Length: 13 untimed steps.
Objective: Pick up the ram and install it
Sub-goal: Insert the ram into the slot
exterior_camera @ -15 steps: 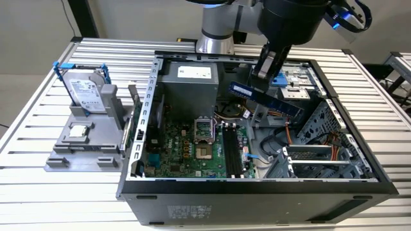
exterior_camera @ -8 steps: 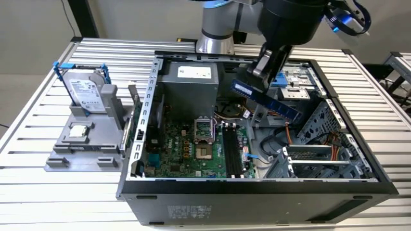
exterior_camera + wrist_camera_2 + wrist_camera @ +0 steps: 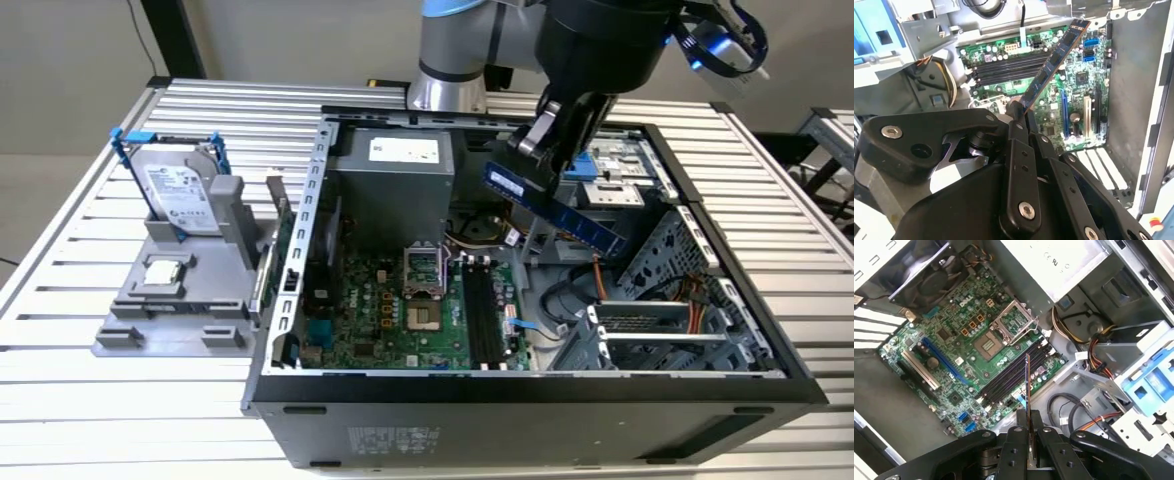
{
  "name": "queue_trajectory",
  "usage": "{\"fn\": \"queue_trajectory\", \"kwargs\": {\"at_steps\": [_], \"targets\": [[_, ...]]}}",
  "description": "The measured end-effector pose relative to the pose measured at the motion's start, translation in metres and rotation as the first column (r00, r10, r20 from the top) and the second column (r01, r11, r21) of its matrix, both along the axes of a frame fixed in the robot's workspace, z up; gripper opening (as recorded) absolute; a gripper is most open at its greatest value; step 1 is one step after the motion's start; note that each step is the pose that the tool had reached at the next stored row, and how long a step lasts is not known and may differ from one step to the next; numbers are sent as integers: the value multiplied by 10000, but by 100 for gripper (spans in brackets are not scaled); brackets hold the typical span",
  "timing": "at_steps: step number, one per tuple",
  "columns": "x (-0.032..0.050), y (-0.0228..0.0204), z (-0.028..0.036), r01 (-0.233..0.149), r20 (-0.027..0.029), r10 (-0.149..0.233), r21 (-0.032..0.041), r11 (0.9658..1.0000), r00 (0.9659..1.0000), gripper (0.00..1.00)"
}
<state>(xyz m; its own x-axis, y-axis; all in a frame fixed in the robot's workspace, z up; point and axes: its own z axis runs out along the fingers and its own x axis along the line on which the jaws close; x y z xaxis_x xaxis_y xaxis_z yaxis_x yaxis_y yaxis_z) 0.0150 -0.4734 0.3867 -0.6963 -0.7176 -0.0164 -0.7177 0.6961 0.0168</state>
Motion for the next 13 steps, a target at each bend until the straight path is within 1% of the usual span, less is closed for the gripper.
{"fn": "queue_trajectory", "kwargs": {"at_steps": [3, 6, 8, 10, 13], "targets": [[0, 2, 0, 272, 0, -272, 1, 9996, 9996, 0], [0, 2, 0, 734, 0, -734, 0, 9973, 9973, 0], [0, 2, -1, 1081, 0, -1081, 0, 9941, 9941, 0], [0, 2, -1, 1402, 0, -1402, 0, 9901, 9901, 0], [0, 2, -1, 1891, 0, -1891, 0, 9819, 9819, 0]]}}
